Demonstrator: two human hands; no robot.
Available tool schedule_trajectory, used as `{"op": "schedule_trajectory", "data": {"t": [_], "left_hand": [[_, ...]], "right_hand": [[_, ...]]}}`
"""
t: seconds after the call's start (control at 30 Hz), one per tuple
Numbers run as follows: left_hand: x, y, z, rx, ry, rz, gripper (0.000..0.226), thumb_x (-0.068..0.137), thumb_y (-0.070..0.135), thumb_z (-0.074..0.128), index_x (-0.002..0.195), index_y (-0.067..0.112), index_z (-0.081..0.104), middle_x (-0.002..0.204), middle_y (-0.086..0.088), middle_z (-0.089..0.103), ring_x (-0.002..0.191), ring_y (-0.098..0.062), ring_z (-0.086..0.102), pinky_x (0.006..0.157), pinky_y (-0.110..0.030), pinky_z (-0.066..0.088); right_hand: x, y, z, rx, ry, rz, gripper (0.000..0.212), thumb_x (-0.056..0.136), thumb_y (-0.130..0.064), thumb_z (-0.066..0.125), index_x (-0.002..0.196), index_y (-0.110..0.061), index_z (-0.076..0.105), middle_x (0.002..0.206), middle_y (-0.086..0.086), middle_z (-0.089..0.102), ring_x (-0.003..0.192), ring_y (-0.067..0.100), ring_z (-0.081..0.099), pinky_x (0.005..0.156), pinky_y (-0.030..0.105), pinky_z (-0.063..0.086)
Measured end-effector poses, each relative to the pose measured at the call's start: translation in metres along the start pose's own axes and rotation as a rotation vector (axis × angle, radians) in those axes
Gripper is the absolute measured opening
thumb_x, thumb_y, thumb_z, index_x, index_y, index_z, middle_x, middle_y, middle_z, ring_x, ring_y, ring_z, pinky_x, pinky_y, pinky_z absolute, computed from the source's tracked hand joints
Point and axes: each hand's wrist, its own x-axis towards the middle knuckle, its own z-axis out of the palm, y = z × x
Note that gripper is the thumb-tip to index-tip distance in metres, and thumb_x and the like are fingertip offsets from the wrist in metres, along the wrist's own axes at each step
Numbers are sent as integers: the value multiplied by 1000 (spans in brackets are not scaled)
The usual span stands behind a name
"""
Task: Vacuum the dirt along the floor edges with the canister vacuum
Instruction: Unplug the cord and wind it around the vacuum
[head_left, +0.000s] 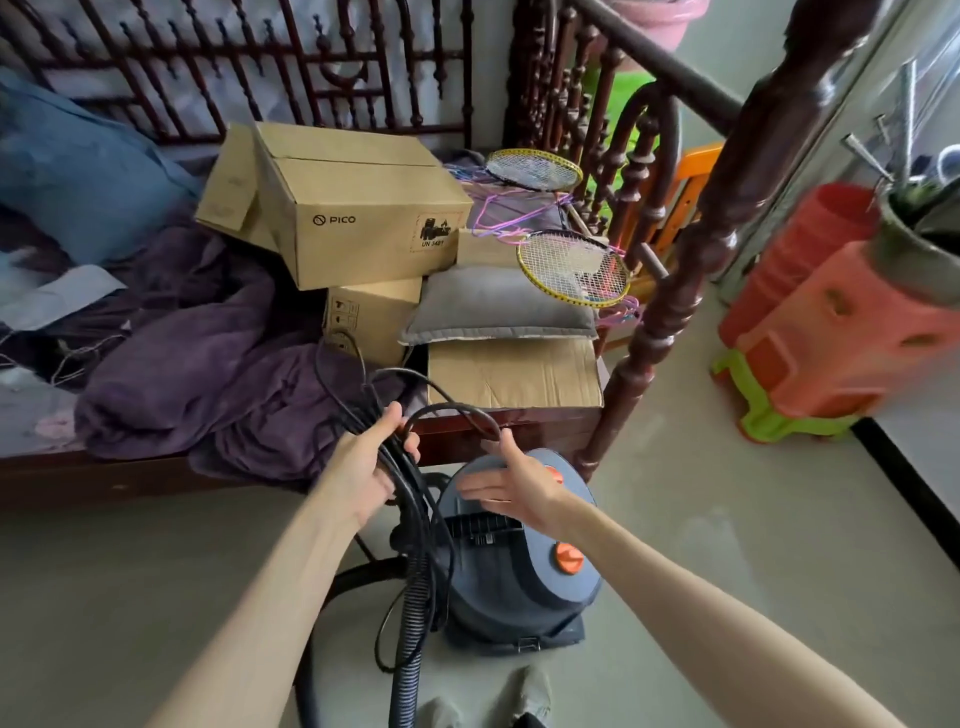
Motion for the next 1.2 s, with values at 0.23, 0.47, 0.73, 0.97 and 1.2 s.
{"op": "schedule_trajectory", "data": {"t": [0.23,0.47,0.73,0.97,1.2], "left_hand": [[0,10,7,-236,148,36,27,99,20,45,73,12,50,58,1,50,44,-10,48,61,-25,38],[-6,23,-41,-29,433,205,24,96,19,53,76,6,55,76,-4,60,69,-14,58,68,-30,53],[-17,30,-82,419,623,357,38,98,21,51,63,9,48,46,4,54,41,-13,46,56,-27,40],[-21,40,-110,302,820,225,30,95,19,56,68,11,44,42,-2,47,24,-6,34,46,-28,30],[-17,35,-89,112,720,189,31,96,16,50,67,10,43,31,5,42,25,-9,35,39,-16,31]], "right_hand": [[7,13,29,-583,-178,-181,35,104,-25,44,123,0,60,118,11,63,108,19,58,82,21,40],[19,34,13,-683,181,-193,35,105,-15,37,71,-19,45,65,1,44,55,14,39,49,25,30],[42,42,0,-261,351,255,30,97,0,35,68,-7,39,51,8,44,47,19,40,43,26,35],[45,42,-34,-209,702,-36,14,97,-11,53,84,-4,52,66,9,57,45,14,50,50,27,42],[45,55,-19,-1080,325,-24,24,100,-17,50,80,-4,54,70,7,52,68,23,49,62,30,41]]}}
